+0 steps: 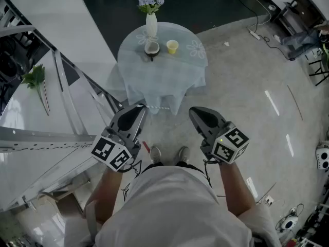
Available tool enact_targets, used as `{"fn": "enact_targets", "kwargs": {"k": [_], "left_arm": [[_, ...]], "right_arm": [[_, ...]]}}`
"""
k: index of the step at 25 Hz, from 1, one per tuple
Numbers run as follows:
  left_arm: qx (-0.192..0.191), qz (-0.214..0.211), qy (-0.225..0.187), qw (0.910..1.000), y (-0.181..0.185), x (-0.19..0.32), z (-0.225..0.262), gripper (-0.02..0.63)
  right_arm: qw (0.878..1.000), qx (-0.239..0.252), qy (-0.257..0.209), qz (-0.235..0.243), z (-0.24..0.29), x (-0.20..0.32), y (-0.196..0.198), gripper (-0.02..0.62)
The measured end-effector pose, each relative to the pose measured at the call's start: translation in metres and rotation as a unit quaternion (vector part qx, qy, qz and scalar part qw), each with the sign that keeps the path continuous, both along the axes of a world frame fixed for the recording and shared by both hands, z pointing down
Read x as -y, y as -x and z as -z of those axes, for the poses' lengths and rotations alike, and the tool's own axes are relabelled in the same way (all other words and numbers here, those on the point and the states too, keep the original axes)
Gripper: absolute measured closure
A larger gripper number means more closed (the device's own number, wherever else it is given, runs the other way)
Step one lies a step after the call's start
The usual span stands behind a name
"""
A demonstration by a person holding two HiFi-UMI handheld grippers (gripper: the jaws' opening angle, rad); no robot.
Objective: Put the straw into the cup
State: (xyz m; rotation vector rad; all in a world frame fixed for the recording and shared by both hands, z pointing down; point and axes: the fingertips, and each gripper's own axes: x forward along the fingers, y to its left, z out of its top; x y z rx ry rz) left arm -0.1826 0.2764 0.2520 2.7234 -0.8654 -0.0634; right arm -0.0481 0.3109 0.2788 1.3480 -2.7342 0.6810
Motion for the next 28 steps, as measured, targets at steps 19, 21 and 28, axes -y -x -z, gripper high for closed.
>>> {"fn": "enact_targets", "kwargs": {"k": [19,21,28], "left_arm": [[0.010,0.017,-0.011,0.9997,-0.033,-0.005,0.008,0.568],[0.012,0.020,-0.015,0.9996,-0.042,-0.007,0.009,0.569],[0.015,0.032,-0.020,0.9992,-0.074,-0.018,0.009,0.569]], "right_arm": [[1.000,0.015,0.001,-0.008,0.001,0.002,-0.038,0.575],[1.000,0.017,0.000,-0.005,0.001,0.001,-0.047,0.575],[1.000,0.017,-0.002,0.006,-0.002,-0.008,-0.081,0.575]]}}
